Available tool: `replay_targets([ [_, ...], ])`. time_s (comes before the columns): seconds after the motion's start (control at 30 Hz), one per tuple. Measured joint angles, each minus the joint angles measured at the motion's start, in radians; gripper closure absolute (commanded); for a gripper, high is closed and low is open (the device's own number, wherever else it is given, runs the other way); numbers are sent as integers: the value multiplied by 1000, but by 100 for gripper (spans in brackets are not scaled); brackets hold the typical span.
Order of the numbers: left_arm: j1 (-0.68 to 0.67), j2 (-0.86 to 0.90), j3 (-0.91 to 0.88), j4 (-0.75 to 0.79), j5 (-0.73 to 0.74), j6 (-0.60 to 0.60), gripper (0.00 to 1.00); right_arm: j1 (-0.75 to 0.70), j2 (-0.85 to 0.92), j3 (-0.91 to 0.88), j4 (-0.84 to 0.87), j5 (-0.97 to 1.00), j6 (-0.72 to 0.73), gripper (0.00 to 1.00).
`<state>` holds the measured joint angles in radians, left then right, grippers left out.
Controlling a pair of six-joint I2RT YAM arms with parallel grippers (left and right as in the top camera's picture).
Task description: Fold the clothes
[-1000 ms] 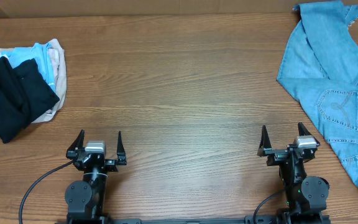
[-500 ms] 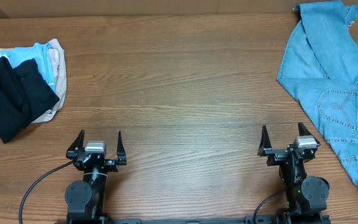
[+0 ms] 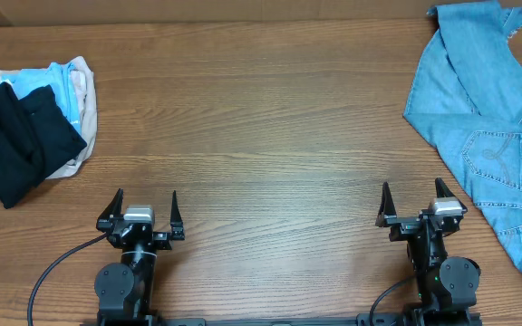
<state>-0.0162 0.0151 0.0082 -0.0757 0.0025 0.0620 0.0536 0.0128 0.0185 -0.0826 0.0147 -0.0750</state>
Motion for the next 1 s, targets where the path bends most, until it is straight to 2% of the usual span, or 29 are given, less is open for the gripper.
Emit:
replay_targets([
  [0.4, 0, 0, 0, 1, 0, 0, 0, 0, 0, 0, 62, 11, 18, 0],
  [0.7, 0, 0, 2, 17, 5, -108, 0, 0, 0, 36, -86, 46, 94, 0],
  [0.83, 0, 0, 38, -49, 6, -151, 0, 0, 7, 108, -156, 64, 116, 0],
  [1.0, 0, 8, 175, -174, 8, -169, 0, 0, 82, 211, -206, 79, 162, 0],
])
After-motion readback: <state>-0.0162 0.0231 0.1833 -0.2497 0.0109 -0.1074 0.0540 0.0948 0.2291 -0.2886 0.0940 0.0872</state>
